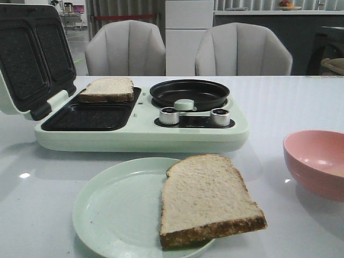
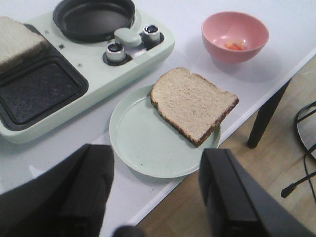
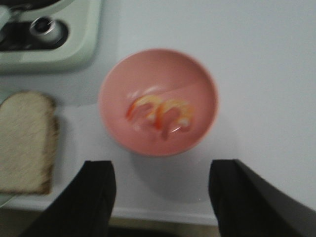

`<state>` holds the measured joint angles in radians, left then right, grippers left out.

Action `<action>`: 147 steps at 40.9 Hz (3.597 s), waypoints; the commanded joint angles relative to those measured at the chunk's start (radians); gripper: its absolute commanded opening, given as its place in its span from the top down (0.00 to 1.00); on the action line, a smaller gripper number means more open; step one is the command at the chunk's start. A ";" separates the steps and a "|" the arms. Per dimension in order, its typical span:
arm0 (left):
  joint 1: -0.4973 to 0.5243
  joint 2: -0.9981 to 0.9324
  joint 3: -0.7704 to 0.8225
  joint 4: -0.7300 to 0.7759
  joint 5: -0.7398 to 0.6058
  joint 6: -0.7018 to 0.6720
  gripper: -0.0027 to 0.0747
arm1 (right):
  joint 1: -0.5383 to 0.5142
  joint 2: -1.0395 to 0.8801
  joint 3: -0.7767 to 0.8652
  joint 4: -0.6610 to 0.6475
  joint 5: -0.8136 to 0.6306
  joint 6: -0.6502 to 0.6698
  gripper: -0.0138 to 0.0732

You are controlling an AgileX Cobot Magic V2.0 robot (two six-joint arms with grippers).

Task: Make breakfast with bread and shrimp
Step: 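Grasp the remaining bread slice on the plate with the right gripper, then carry the bread slice over and lay it on the other sandwich plate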

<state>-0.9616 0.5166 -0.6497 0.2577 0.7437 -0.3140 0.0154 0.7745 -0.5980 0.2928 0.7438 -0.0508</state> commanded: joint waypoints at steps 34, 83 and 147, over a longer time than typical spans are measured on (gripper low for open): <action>-0.007 -0.023 -0.033 0.008 -0.063 -0.003 0.40 | 0.316 0.770 -0.152 0.661 -0.188 -0.344 0.29; -0.007 -0.023 -0.033 0.010 -0.063 -0.003 0.40 | 0.369 0.660 -0.479 0.742 -0.245 -0.352 0.78; -0.007 -0.023 -0.033 0.010 -0.061 -0.003 0.40 | 0.434 1.006 -1.061 0.246 0.042 -0.234 0.25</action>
<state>-0.9616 0.4880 -0.6497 0.2577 0.7496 -0.3124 0.4323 1.9046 -1.6655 0.6531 0.7662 -0.3267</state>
